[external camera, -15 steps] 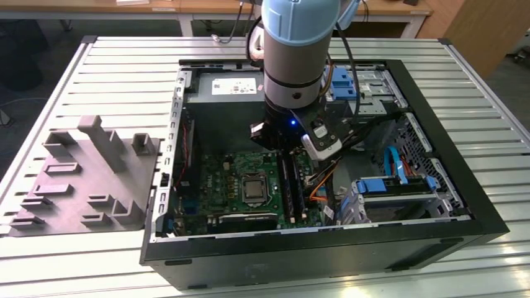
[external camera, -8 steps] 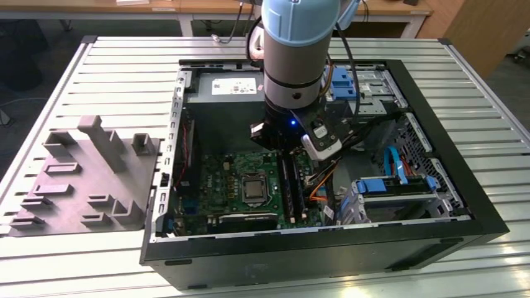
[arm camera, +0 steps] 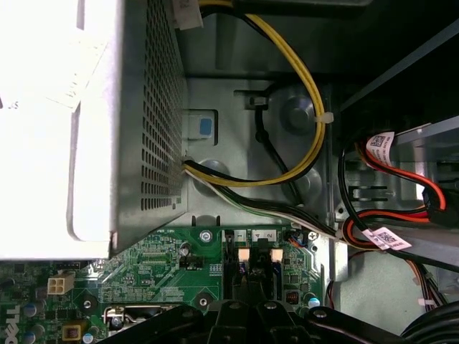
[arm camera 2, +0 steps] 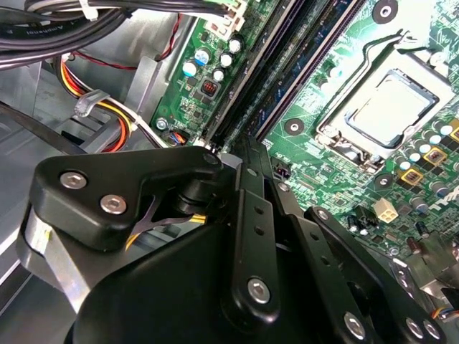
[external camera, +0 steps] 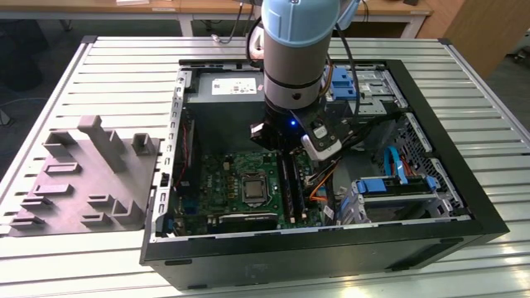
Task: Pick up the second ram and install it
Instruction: 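Press down the second ram until it locks into place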
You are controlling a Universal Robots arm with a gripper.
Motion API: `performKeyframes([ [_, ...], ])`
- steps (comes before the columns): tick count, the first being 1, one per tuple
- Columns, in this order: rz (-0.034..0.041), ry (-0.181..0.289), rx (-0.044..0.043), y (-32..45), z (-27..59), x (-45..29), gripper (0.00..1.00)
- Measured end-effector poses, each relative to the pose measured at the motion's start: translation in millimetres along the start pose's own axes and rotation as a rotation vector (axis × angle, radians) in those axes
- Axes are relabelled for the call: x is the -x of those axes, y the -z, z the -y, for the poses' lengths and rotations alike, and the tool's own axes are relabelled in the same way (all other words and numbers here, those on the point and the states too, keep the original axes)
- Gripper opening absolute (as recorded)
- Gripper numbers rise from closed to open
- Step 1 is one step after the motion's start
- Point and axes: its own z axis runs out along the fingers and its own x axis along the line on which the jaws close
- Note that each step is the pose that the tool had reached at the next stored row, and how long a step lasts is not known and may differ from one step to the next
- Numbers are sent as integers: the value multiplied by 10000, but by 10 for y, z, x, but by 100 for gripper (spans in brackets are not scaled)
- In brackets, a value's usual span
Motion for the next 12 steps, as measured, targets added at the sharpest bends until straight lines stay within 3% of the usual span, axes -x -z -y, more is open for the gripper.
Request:
performKeyframes([
  [12,3,0,7,8,0,1,11],
])
